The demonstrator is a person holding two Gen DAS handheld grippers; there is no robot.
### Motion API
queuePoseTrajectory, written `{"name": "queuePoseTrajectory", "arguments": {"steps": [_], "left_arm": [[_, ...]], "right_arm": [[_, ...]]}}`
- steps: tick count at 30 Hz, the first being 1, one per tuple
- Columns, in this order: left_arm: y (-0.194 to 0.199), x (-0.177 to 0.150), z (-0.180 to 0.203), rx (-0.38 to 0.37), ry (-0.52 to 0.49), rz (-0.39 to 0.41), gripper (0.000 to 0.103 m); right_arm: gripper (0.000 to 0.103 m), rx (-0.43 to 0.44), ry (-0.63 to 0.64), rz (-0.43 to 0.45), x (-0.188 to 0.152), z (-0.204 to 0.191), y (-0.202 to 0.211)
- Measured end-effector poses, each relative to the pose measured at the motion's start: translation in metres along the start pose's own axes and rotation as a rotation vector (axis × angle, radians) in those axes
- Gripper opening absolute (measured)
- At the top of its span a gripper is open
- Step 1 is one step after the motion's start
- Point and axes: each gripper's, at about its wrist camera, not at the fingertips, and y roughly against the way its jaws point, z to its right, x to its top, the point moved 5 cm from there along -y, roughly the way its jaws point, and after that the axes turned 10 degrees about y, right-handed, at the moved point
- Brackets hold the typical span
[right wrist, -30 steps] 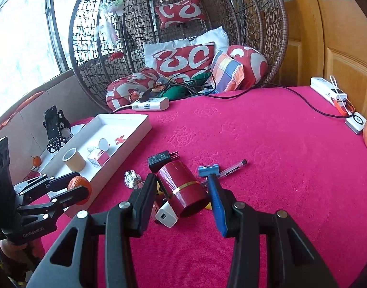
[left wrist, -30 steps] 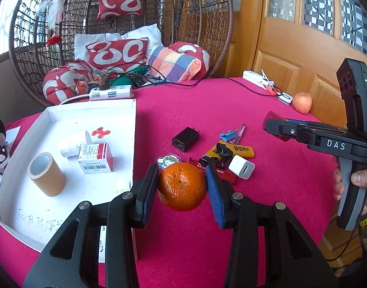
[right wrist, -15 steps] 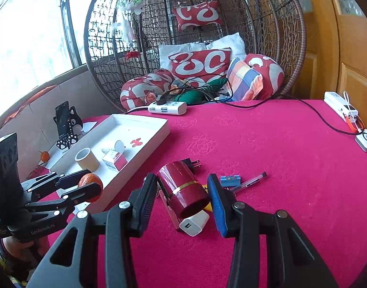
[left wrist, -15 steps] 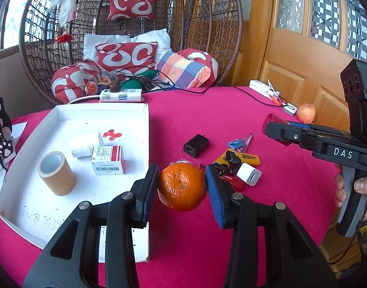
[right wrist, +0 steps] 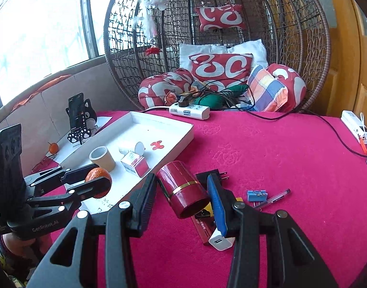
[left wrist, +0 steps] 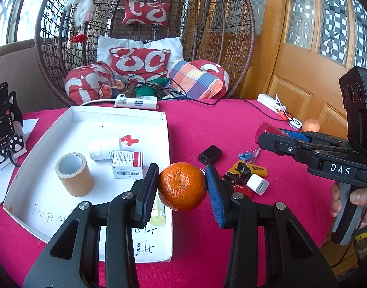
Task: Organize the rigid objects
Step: 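Carry the orange over the tray with the left gripper while the right gripper carries the red can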
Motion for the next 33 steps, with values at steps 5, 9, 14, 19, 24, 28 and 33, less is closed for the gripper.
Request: {"name": "queuePoseTrajectory", "arguments": {"steps": [5, 9, 14, 19, 24, 28, 33], "left_arm": [[0.004, 0.003, -0.009, 0.008, 0.021, 0.014, 0.04], [0.006, 0.005, -0.015, 0.014, 0.034, 0.022, 0.04], [0.01, 0.01, -0.025, 0.026, 0.051, 0.038, 0.04], [0.018, 0.021, -0.041, 0.053, 0.072, 0.069, 0.04], [0.034, 0.038, -0.064, 0.087, 0.094, 0.119, 0.04], [0.047, 0.056, -0.086, 0.124, 0.102, 0.157, 0.04], [0.045, 0.074, -0.115, 0.179, 0.117, 0.167, 0.04]], "right_arm": [[0.043, 0.009, 0.02, 0.012, 0.009, -0.008, -0.001], [0.043, 0.017, 0.031, 0.017, 0.014, -0.012, -0.004], [0.043, 0.029, 0.042, 0.012, 0.02, -0.016, -0.011], [0.043, 0.038, 0.052, 0.013, 0.03, -0.022, -0.018], [0.043, 0.035, 0.055, 0.022, 0.04, -0.025, -0.025], [0.043, 0.058, 0.025, 0.012, 0.046, -0.023, -0.034], [0.043, 0.067, 0.032, 0.011, 0.054, -0.031, -0.045]]}}
